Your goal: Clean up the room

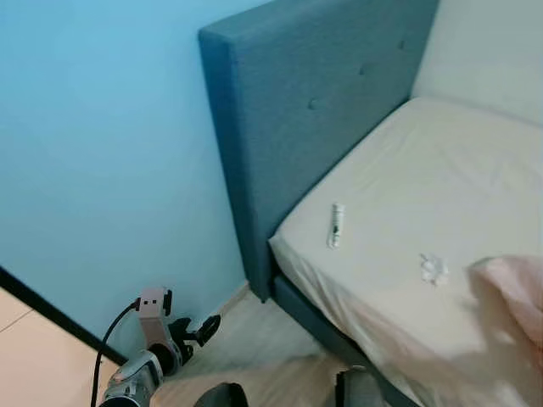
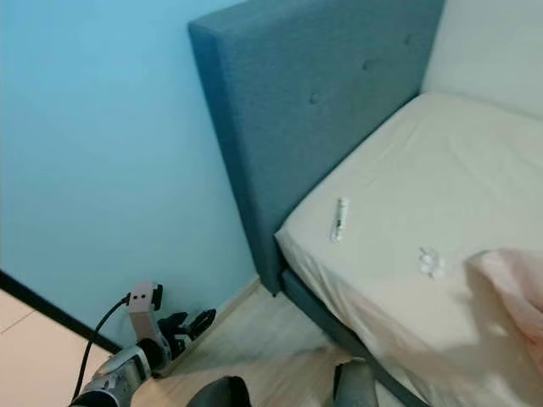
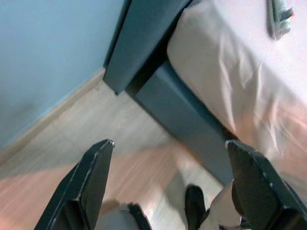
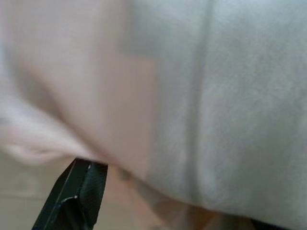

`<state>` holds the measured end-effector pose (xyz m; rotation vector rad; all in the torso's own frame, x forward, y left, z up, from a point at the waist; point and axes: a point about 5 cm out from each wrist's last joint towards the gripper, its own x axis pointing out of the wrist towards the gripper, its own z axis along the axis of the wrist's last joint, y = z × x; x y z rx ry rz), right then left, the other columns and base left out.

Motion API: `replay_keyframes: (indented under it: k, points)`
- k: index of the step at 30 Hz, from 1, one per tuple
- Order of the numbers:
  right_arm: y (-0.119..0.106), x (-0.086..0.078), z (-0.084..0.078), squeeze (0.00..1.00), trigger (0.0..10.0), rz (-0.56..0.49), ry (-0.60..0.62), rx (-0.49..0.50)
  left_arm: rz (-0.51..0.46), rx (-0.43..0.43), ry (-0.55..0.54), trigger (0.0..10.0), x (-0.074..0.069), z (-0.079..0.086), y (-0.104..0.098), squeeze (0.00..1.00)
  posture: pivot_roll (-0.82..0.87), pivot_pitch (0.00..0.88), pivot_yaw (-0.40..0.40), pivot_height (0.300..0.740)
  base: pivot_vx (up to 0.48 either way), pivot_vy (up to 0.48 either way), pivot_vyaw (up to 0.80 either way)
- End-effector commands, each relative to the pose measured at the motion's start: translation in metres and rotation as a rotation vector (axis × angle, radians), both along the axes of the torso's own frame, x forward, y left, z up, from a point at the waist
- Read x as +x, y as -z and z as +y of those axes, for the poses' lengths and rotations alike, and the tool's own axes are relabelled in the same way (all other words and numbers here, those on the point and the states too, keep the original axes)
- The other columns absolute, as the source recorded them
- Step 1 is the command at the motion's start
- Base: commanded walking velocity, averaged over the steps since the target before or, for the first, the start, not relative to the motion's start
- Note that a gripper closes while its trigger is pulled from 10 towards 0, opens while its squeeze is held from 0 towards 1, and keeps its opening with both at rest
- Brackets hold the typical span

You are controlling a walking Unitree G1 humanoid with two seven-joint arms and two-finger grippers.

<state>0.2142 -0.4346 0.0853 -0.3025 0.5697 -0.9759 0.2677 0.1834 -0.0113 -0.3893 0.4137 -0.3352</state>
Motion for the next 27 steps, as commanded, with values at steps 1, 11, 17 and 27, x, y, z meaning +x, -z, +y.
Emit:
replay_keyframes:
  k: [1,11,17,27]
  points:
    - [0.000,0.006,0.005,0.00,10.0,-0.006,-0.036,0.010,0.027,0.015,-0.003,10.0,-0.006,0.004,0.005,0.00,-0.09,0.177,0.074,0.630,0.000,0.000,0.00]
    - [-0.023,0.088,0.093,0.00,10.0,-0.428,-0.649,0.390,0.046,0.060,0.012,10.0,-0.012,0.004,0.010,0.00,-0.09,0.188,0.069,0.630,0.000,0.000,0.00]
    - [-0.037,0.098,0.106,0.00,10.0,-0.502,-0.717,0.382,0.056,0.083,0.024,10.0,-0.013,0.004,0.012,0.00,-0.09,0.188,0.069,0.630,0.000,0.000,0.00]
    - [-0.003,0.086,0.101,0.00,10.0,-0.166,-0.608,0.293,0.097,0.162,0.094,10.0,-0.021,0.005,0.018,0.00,-0.09,0.187,0.070,0.630,0.000,0.000,-0.29]
